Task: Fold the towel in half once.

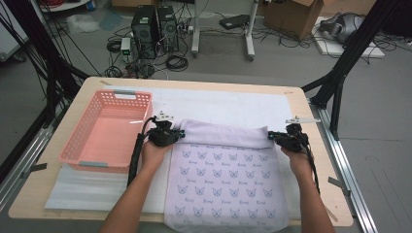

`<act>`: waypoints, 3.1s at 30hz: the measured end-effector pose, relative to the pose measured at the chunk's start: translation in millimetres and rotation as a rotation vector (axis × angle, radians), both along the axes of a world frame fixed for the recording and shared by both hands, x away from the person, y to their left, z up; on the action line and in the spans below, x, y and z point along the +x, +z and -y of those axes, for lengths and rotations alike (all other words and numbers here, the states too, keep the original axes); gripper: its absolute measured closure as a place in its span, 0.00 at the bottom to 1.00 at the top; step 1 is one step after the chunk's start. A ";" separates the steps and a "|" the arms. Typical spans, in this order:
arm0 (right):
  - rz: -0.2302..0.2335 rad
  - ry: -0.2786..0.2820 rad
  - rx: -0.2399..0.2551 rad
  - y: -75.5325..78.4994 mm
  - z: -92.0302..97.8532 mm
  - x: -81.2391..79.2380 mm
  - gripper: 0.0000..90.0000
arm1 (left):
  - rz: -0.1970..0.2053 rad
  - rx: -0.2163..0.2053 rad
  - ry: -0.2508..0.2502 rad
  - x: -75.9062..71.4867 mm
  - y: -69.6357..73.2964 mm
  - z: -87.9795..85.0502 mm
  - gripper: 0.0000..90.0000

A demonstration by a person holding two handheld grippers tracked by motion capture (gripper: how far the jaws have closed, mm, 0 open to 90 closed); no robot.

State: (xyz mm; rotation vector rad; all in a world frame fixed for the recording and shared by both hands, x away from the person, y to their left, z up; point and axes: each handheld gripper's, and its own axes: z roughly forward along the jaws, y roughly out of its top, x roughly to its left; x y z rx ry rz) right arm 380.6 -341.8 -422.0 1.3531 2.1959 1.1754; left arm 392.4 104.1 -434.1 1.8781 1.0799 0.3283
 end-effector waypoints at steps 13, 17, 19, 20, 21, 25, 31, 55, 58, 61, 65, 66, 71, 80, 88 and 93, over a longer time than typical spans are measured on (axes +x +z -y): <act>0.112 0.045 0.074 12.6 10.9 -51.3 0.97 | 0.156 -0.054 -0.069 -56.6 8.6 -10.0 0.93; 0.133 0.058 0.078 9.2 16.2 -77.6 0.97 | 0.160 -0.052 -0.093 -76.6 4.9 -12.9 0.92; 0.132 0.060 0.084 5.4 17.8 -88.1 0.97 | 0.153 -0.057 -0.097 -86.7 1.4 -17.0 0.92; 0.127 0.062 0.084 3.0 18.4 -93.8 0.97 | 0.147 -0.064 -0.097 -93.1 -1.8 -19.7 0.92; 0.125 0.070 0.074 -0.1 19.5 -99.7 0.97 | 0.141 -0.065 -0.098 -98.1 -4.4 -21.3 0.92; 0.098 0.089 0.053 -1.6 21.1 -112.9 0.97 | 0.125 -0.065 -0.106 -112.3 -10.2 -27.0 0.92; 0.092 0.124 0.035 -0.5 22.7 -135.5 0.97 | 0.114 -0.053 -0.148 -132.3 -12.2 -31.8 0.91; 0.068 0.130 0.057 -0.1 43.7 -182.2 0.73 | 0.119 -0.148 -0.171 -156.9 2.7 -46.5 0.62; 0.112 0.080 0.067 9.6 46.6 -176.3 0.73 | 0.136 -0.157 -0.138 -142.9 9.4 -45.2 0.57; 0.124 0.040 0.020 10.7 42.0 -162.6 0.73 | 0.118 -0.153 -0.105 -122.7 9.1 -40.2 0.55; 0.113 0.021 -0.028 6.4 28.1 -136.4 0.74 | 0.055 -0.122 -0.068 -93.1 1.0 -33.9 0.55; 0.110 0.026 -0.036 5.2 24.0 -128.9 0.77 | 0.055 -0.115 -0.057 -88.7 -0.6 -32.8 0.55; 0.072 0.068 -0.052 -5.3 2.7 -87.4 0.89 | 0.055 -0.099 -0.015 -68.1 -7.6 -30.3 0.57; 0.034 -0.030 -0.191 -22.1 -5.7 -53.1 0.90 | -0.009 -0.038 0.080 -57.9 -18.0 -26.5 0.54; 0.035 -0.083 -0.108 -16.7 2.4 -65.1 0.56 | -0.035 -0.036 0.030 -58.3 -19.0 -20.9 0.53; -0.015 -0.073 -0.100 -24.1 3.1 -73.7 0.47 | -0.049 0.004 -0.009 -58.1 -18.7 -10.6 0.50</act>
